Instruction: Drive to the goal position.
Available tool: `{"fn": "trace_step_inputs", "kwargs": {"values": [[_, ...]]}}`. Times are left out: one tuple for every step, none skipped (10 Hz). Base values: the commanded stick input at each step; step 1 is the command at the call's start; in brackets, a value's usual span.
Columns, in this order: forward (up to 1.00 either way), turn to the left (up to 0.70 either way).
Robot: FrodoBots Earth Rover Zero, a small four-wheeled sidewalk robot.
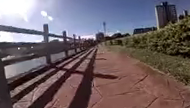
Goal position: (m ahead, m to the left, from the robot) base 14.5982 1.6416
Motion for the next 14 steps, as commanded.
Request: {"fn": "trace_step_inputs", "kwargs": {"values": [[0.85, 0.00], [0.85, -0.07], [0.85, -0.25], [0.85, -0.34], [0.85, 0.00], [0.85, 0.00], [0.85, 0.00], [0.85, 0.00], [0.85, 0.00], [0.85, 0.00], [0.85, 0.00], [0.85, 0.00], [0.85, 0.00], [0.85, 0.00]]}}
